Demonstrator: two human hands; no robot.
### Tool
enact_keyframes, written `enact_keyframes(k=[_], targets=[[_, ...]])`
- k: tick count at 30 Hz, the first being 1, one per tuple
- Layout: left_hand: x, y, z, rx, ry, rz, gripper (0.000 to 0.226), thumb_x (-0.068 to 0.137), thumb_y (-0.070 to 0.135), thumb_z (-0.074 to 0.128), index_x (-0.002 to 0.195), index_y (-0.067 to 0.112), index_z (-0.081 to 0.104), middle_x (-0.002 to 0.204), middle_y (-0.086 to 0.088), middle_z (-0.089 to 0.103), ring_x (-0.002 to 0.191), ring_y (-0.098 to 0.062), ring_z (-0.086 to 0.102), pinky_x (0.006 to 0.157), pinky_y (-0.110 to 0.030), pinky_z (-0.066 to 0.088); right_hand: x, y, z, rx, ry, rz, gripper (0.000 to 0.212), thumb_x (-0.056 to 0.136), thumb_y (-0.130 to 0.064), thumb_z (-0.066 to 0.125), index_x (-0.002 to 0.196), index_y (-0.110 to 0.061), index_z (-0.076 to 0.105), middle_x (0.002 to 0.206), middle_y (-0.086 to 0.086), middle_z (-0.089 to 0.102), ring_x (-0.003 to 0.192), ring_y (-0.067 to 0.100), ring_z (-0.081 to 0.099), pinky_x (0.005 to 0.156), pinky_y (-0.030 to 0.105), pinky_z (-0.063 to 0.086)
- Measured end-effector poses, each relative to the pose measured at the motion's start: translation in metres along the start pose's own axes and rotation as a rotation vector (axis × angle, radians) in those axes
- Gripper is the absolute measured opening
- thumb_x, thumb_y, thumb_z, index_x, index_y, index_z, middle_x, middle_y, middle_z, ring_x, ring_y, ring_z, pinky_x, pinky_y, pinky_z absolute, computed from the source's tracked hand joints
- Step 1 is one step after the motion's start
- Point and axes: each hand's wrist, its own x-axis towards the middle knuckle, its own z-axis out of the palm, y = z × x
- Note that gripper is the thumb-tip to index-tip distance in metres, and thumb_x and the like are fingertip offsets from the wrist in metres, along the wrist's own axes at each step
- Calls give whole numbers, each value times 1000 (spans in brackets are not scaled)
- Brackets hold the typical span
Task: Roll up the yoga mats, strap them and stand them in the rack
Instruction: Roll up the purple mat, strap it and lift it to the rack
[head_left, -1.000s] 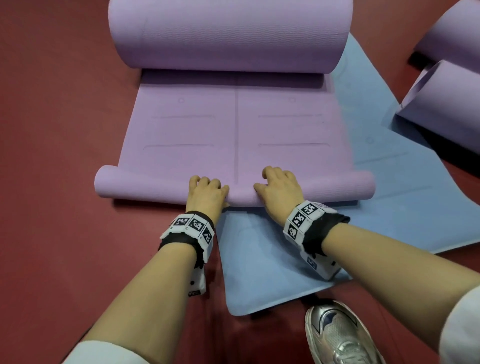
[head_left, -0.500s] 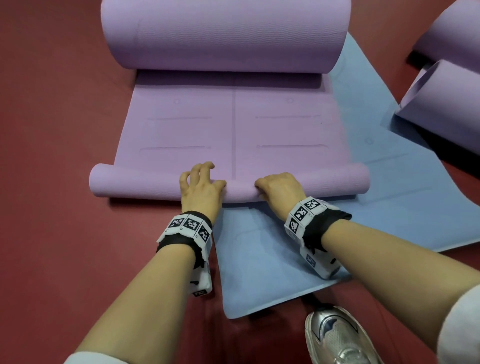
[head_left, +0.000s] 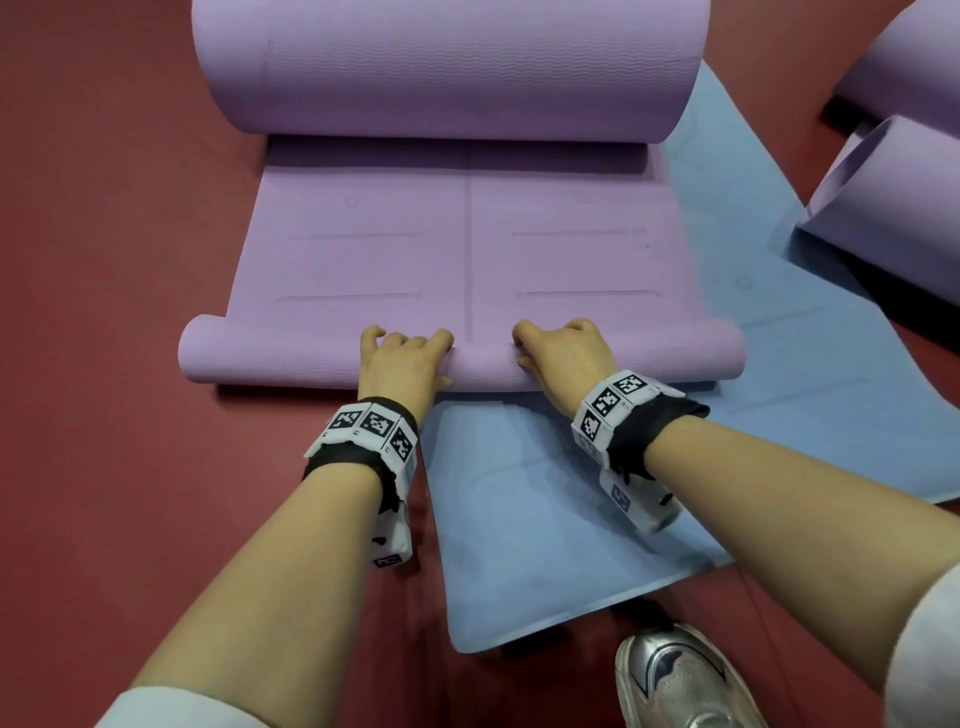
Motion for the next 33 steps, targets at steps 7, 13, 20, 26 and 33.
enact_keyframes(k=[7, 13, 20, 26, 33], targets=[[-3, 2, 10, -1, 142, -32, 15, 72, 19, 75, 87, 15, 71, 126, -11, 54, 120, -34, 44, 97, -42, 9, -7, -5, 8, -119, 37, -24, 45, 61, -52, 79, 82, -13, 72, 105, 10, 63, 93, 29, 58, 86, 40, 32], [6, 1, 11, 79, 221, -24, 40, 78, 20, 73, 117, 16, 65, 95, -6, 66, 88, -28, 61, 97, -36, 22, -3, -8, -2, -110, -40, 30, 59, 77, -11, 71, 132, -3, 49, 104, 14, 63, 97, 32, 59, 74, 37, 48], [11, 3, 5, 4, 55, -35, 57, 83, 37, 66, 132, 20, 43, 139, -2, 48, 135, -21, 34, 113, -39, 3, 9, 0, 5, -40, 108, -20, 31, 50, 7, 75, 73, -6, 60, 68, 12, 66, 63, 28, 65, 69, 34, 52], [22, 2, 11, -10, 192, -34, 29, 68, 17, 78, 94, 10, 69, 134, -15, 51, 128, -33, 42, 104, -43, 12, 3, 6, 12, -89, 121, 5, 38, 67, -26, 79, 101, -12, 68, 110, 12, 65, 99, 29, 62, 89, 38, 44], [21, 0, 7, 45, 69, -35, 70, 78, 49, 67, 137, 20, 45, 136, -9, 44, 126, -30, 37, 107, -44, 11, 29, 11, 1, -121, -37, -5, 48, 82, -23, 66, 125, -10, 50, 114, 8, 62, 109, 27, 56, 98, 34, 28]])
